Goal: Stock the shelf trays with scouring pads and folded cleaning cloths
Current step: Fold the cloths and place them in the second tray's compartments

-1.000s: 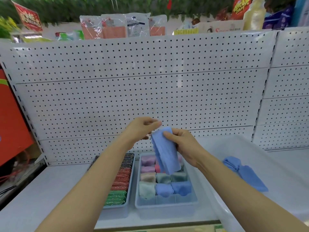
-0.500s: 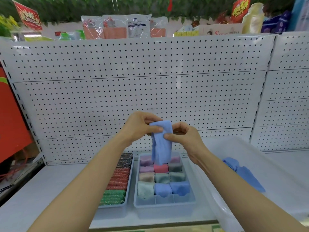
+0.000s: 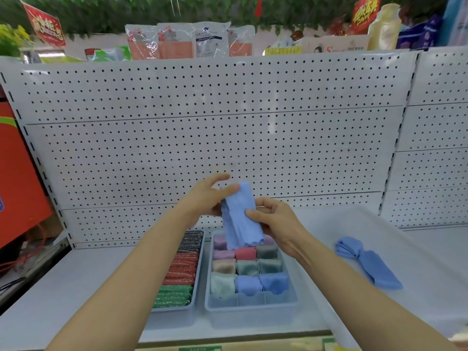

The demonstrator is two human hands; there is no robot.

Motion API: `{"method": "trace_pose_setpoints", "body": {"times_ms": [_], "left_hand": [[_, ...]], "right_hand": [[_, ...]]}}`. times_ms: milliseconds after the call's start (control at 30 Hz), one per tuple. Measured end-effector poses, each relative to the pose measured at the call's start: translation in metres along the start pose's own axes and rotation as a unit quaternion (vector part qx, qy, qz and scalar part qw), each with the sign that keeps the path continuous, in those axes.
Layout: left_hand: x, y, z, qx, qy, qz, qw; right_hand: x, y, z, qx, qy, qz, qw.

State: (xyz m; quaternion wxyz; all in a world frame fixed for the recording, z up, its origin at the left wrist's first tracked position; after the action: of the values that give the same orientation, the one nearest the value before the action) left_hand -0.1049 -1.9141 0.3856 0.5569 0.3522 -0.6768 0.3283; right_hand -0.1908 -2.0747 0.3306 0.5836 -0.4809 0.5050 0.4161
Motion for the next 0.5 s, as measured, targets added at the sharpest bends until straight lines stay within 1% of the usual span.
{"method": "trace_pose_setpoints", "body": {"times_ms": [33,67,100,167,200,267,300,400,433,500], "left_hand": [[-0.008,0.003,0.001,-0.032,0.044,-0.042,0.998],[-0.016,0.007,0.003,-0.055,0.091,-0.067,0.992],[-0.023,0.010,0.004,-0.063,0.133,-0.074,0.986],[-0.036,0.015,0.007,-0.041,0.184,-0.071,0.979],[-0.042,0.017,0.009,-0.022,0.187,-0.067,0.980],[-0.050,0.019,0.011,0.007,0.161,-0.050,0.986],[-0.053,0.020,0.011,0.008,0.148,-0.044,0.988],[-0.060,0.024,0.009,0.008,0.119,-0.019,0.993],[-0.063,0.025,0.008,0.010,0.094,-0.006,0.996],[-0.069,0.027,0.010,0.024,0.003,0.015,1.000]], "right_hand": [[0.002,0.000,0.000,0.009,-0.019,0.006,1.000],[0.003,0.000,0.001,0.020,-0.035,0.013,0.999],[0.005,-0.001,0.001,0.033,-0.047,0.019,0.998],[0.010,-0.001,0.002,0.055,-0.040,0.027,0.997],[0.014,-0.001,0.003,0.066,-0.026,0.030,0.997],[0.021,-0.002,0.004,0.078,0.003,0.025,0.997],[0.024,-0.002,0.004,0.072,0.015,0.015,0.997],[0.027,0.000,0.004,0.020,0.068,-0.025,0.997],[0.030,0.000,0.004,0.011,0.096,-0.031,0.995],[0.035,0.000,0.005,0.019,0.154,-0.031,0.987]]}}
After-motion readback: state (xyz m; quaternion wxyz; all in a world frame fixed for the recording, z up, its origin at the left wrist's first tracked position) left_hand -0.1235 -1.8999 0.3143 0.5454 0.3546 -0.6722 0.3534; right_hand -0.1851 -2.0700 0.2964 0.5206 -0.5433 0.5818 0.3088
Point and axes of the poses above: each hand's wrist, its own y-axis away from the middle knuckle, its own z-axis out of the palm, x = y × z, the point moved 1 cm from there along -y, towards the middle knuckle, and after that the axes turned 8 degrees about y, right-handed, at the moved point
